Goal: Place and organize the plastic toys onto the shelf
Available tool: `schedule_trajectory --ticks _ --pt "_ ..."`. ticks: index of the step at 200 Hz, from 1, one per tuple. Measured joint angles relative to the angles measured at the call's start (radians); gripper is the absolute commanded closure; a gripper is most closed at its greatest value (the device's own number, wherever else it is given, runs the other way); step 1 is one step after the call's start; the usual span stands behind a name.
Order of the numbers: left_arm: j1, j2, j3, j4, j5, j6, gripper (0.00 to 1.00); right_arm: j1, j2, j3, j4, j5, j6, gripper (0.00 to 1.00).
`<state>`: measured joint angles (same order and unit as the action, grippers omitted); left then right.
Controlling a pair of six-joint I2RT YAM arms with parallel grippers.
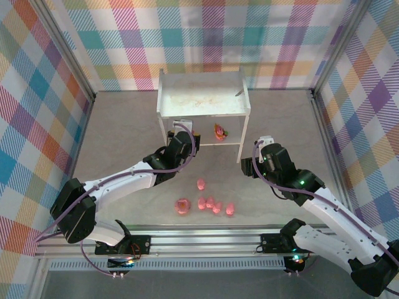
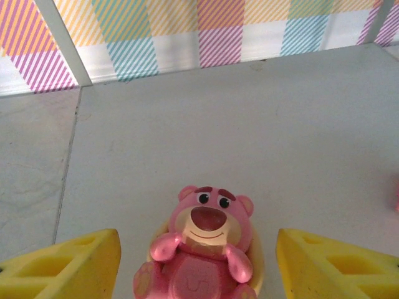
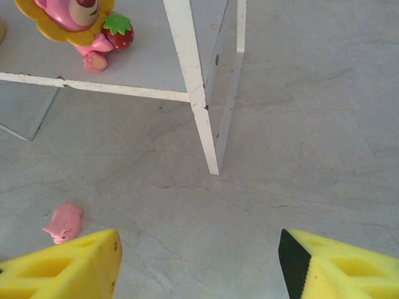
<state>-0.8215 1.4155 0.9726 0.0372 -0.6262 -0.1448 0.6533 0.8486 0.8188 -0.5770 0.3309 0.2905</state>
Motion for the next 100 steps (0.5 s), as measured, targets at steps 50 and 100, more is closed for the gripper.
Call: schedule_trajectory --ticks 50,100 --pt "-0.001 -0.077 -0.026 0.007 0.034 0.008 0.34 -0.001 0.0 0.0 0.0 -0.003 0.0 0.31" --pt "-0.001 -0.135 -0.028 0.048 0.061 0.007 0.42 -0.001 0.001 0.0 0.0 -0.004 0.0 0.31"
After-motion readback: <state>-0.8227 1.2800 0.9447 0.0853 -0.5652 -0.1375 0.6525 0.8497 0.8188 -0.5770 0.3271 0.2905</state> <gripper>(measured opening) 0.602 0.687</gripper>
